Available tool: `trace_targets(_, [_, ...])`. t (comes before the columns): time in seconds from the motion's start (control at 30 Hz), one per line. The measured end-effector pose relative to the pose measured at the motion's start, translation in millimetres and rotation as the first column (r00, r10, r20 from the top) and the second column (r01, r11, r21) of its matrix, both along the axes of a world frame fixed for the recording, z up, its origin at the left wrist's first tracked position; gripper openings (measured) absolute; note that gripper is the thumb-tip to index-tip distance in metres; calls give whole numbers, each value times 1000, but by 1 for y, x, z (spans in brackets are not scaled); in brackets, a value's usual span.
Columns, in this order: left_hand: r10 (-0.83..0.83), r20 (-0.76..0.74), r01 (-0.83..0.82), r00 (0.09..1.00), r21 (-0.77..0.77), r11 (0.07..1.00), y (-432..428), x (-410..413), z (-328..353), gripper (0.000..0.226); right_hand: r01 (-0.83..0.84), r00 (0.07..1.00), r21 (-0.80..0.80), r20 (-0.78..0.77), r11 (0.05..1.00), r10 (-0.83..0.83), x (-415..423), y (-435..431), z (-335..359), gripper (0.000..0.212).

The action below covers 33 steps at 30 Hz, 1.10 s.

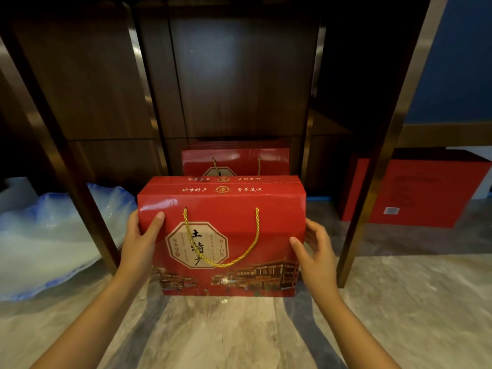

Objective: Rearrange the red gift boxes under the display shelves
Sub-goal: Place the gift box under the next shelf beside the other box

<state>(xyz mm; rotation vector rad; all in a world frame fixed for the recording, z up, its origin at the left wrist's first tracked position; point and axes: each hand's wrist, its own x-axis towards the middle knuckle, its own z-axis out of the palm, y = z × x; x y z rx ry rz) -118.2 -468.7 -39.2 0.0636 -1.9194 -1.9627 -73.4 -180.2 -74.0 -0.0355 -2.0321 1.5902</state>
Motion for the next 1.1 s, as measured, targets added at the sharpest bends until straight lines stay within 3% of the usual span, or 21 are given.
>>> trace_targets(0.53, [48, -1, -48, 999, 8, 999, 20, 13, 4, 28, -7, 999, -21, 50, 1000, 8, -2, 11, 7, 41])
trace_targets(0.67, [51, 36, -51, 998, -2, 999, 16, 12, 13, 39, -3, 996, 13, 87, 1000, 2, -1, 13, 14, 41])
trace_targets(0.83, [174, 19, -167, 985, -202, 965, -12, -22, 56, 48, 79, 989, 73, 120, 994, -87, -8, 26, 51, 43])
trace_targets(0.97, [83, 232, 35, 969, -465, 885, -27, -72, 101, 45, 71, 986, 254, 127, 965, -106, -37, 33, 110, 41])
trace_targets(1.1, [2, 417, 280, 909, -614, 738, -17, -109, 131, 46, -32, 951, 476, 286, 879, -120, -102, 33, 149, 43])
